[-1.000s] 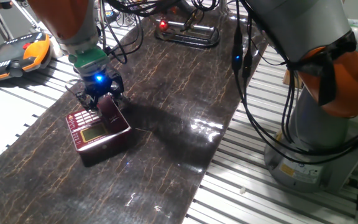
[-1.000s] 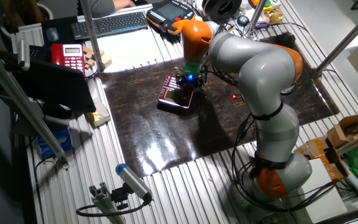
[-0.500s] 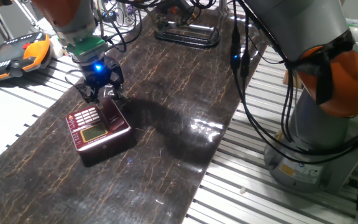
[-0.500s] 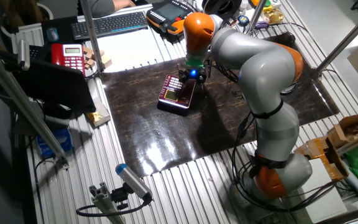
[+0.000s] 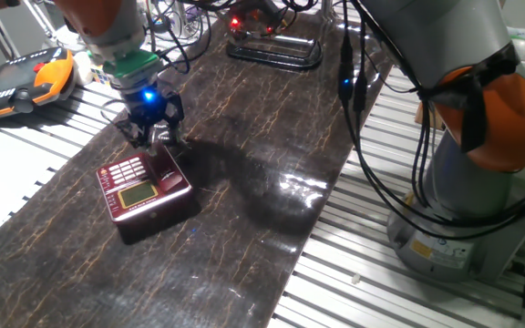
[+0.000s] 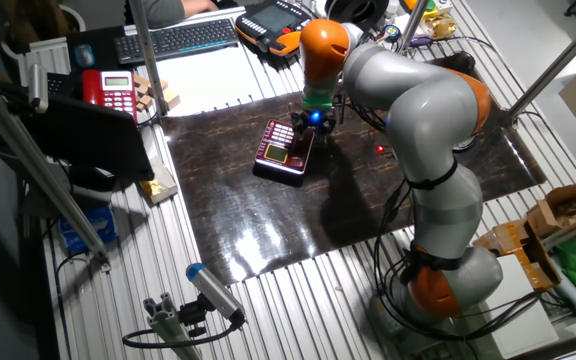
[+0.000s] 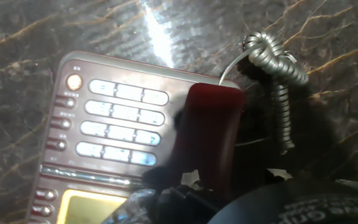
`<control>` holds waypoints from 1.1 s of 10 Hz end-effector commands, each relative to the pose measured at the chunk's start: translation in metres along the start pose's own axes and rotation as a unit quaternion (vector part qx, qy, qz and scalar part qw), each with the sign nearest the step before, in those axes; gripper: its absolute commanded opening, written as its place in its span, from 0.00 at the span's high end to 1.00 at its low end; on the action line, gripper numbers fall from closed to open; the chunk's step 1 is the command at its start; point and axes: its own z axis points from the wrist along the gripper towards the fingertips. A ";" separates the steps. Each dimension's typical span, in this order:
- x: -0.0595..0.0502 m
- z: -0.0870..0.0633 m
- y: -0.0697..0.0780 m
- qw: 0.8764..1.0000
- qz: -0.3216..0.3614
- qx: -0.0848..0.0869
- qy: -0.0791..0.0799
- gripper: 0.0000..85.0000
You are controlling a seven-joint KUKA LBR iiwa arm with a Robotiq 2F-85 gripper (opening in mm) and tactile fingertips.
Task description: Place the handset of the telephone on the corresponding phone cradle
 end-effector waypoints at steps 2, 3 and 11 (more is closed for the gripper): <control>-0.003 -0.007 -0.010 1.000 -0.018 0.004 0.009 0.37; -0.007 -0.010 -0.021 0.999 -0.035 0.006 0.017 0.40; -0.009 0.031 -0.025 0.997 -0.080 0.011 -0.018 0.61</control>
